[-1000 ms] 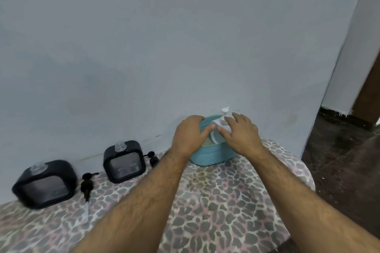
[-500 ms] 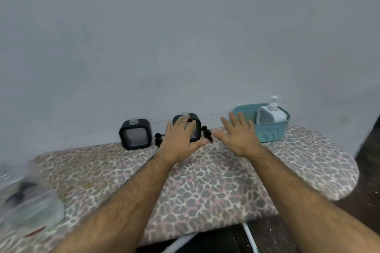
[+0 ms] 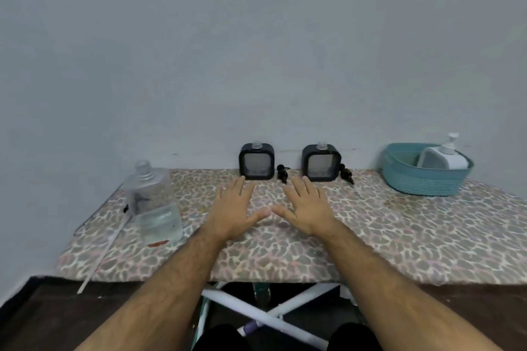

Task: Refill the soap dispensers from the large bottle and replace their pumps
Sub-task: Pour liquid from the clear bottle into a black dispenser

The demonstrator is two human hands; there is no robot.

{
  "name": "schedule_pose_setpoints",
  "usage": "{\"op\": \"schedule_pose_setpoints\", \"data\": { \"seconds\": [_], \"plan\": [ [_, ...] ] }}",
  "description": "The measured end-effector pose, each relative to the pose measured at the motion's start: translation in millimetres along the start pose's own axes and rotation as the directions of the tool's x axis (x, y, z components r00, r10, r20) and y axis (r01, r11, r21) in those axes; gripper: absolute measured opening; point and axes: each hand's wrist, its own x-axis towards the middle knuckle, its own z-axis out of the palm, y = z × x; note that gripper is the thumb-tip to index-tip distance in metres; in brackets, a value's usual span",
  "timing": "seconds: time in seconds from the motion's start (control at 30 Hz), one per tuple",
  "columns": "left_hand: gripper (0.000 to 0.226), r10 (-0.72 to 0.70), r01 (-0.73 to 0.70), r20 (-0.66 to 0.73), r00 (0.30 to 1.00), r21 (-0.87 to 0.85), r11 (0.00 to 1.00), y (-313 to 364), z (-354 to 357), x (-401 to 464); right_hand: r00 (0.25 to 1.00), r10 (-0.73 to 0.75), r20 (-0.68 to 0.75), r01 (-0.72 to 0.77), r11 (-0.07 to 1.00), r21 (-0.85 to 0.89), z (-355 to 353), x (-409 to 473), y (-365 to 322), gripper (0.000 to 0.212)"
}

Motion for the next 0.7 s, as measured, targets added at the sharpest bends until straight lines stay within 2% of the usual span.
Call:
{"op": "schedule_pose_setpoints", "data": {
  "seconds": [0.27, 0.47, 0.57, 0.7],
  "plan": [
    [0.105, -0.064, 0.064, 0.009, 0.998, -0.018, 0.998, -36, 18, -25, 0.997, -0.048, 0.056, 0.049, 0.998, -0.026, 32, 4, -30, 0.112],
    [0.107, -0.105, 0.106, 0.021, 0.994, -0.043, 0.993, -43, 24, -9, 0.998, -0.035, 0.045, 0.035, 0.999, -0.003, 27, 22, -28, 0.115],
    [0.104, -0.145, 0.144, 0.007, 0.989, -0.149, 0.978, -43, 21, 9, 1.0, -0.015, 0.02, 0.014, 0.998, 0.064, 15, 40, -26, 0.107],
    [0.097, -0.203, 0.184, 0.002, 0.979, -0.435, 0.882, -42, 15, 38, 0.995, -0.032, -0.093, 0.051, 0.975, 0.215, -7, 73, -20, 0.09]
  ]
}}
